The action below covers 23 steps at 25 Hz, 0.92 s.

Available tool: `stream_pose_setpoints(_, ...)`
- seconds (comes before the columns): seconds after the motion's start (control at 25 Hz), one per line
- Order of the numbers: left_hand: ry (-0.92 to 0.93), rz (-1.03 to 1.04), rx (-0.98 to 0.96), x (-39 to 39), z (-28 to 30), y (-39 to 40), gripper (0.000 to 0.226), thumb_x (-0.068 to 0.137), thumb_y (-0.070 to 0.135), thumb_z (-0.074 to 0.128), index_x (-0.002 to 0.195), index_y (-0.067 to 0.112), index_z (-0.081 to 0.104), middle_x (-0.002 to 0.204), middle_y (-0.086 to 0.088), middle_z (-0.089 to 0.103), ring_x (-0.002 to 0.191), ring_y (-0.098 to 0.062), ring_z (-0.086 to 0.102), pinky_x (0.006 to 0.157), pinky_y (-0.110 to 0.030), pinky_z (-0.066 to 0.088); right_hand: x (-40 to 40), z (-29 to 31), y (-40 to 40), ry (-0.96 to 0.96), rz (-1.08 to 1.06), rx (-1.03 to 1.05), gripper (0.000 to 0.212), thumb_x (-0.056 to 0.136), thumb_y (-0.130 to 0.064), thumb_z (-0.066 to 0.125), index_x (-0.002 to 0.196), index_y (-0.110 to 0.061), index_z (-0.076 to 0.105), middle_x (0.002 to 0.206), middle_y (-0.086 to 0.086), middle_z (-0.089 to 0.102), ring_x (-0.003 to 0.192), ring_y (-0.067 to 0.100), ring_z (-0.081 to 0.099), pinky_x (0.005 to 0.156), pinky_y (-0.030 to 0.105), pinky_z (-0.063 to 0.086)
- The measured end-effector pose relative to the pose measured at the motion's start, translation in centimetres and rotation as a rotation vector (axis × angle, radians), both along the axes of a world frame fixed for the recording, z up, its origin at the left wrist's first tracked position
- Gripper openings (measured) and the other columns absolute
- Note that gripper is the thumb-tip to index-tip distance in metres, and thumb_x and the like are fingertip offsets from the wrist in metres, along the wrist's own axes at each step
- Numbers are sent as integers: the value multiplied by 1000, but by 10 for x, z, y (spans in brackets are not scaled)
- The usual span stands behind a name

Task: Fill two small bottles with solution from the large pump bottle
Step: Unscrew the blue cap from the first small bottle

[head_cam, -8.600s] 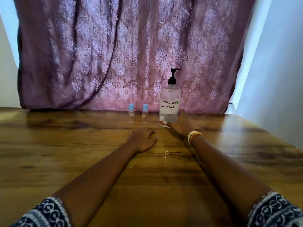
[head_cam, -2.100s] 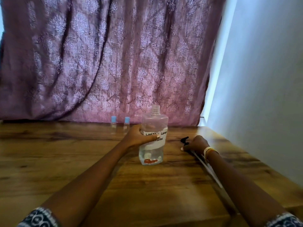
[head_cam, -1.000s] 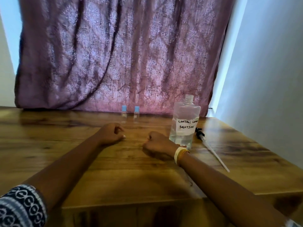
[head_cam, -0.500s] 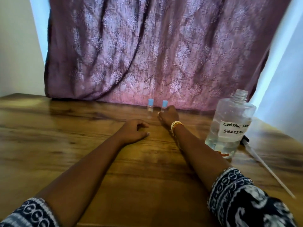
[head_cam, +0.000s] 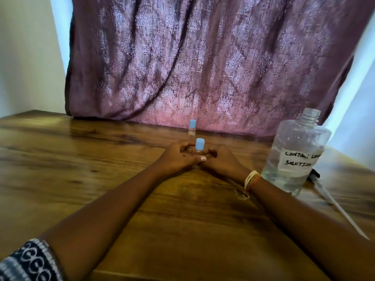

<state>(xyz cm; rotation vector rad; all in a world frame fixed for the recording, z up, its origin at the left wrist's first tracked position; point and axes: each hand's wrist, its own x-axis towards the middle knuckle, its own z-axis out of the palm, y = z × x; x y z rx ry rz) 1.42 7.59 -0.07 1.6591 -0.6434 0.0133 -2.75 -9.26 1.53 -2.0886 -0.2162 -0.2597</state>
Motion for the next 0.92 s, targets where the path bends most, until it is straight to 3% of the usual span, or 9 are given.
stream_pose_setpoints(0.12,42,-50,14,0,-2,-1,39,60,29,85,97,24,74,92,-3,78,85,-18,74,69,-31,59,-10,7,0,55,45,-23,19,72,-6,81,87,-13,72,87,15,75,76,19,68,72,33,56)
stream_pose_setpoints(0.24,93,-46,56,0,-3,-2,27,69,12,82,93,16,73,79,-9,76,68,-17,70,64,-34,56,-19,20,-6,157,74,-102,36,76,-6,78,109,-6,63,90,8,69,80,15,64,74,28,52)
stream_pose_setpoints(0.32,90,-43,91,-4,-3,-3,22,69,10,83,89,14,74,74,-9,75,63,-14,67,61,-31,54,-24,28,-7,92,27,-59,37,81,-12,76,115,-5,61,93,4,67,83,13,63,75,24,52)
stream_pose_setpoints(0.4,56,-70,106,-10,-4,-6,24,66,10,85,88,14,74,77,-13,76,69,-20,71,65,-36,57,-30,31,-3,-31,-54,7,32,82,-16,76,110,-4,64,88,1,66,77,7,62,67,16,51)
stream_pose_setpoints(0.52,7,-96,130,-16,-4,-9,26,66,14,85,90,13,75,83,-12,77,75,-23,73,65,-35,56,-34,25,5,-169,-128,-8,29,76,-25,82,92,-4,70,65,-10,60,51,-8,54,49,6,38)
stream_pose_setpoints(0.76,-7,-98,138,-16,-6,-14,27,63,25,79,89,20,74,76,-3,77,52,-1,64,45,-16,44,-31,24,5,-239,-112,-16,20,74,-20,84,82,-8,71,62,-6,62,48,-3,52,49,7,38)
stream_pose_setpoints(0.84,5,-107,132,-15,-8,-14,33,59,32,79,90,22,74,77,-3,77,54,-3,66,48,-19,46,-31,23,4,-252,-96,-17,20,75,-17,83,85,-4,72,69,3,67,54,2,53,54,13,43)
stream_pose_setpoints(0.92,25,-148,112,-13,-8,-13,29,60,29,80,89,26,75,84,-5,78,72,-15,73,62,-31,55,-31,25,2,-236,-38,4,21,77,-11,80,93,0,72,84,13,73,66,16,62,65,25,51)
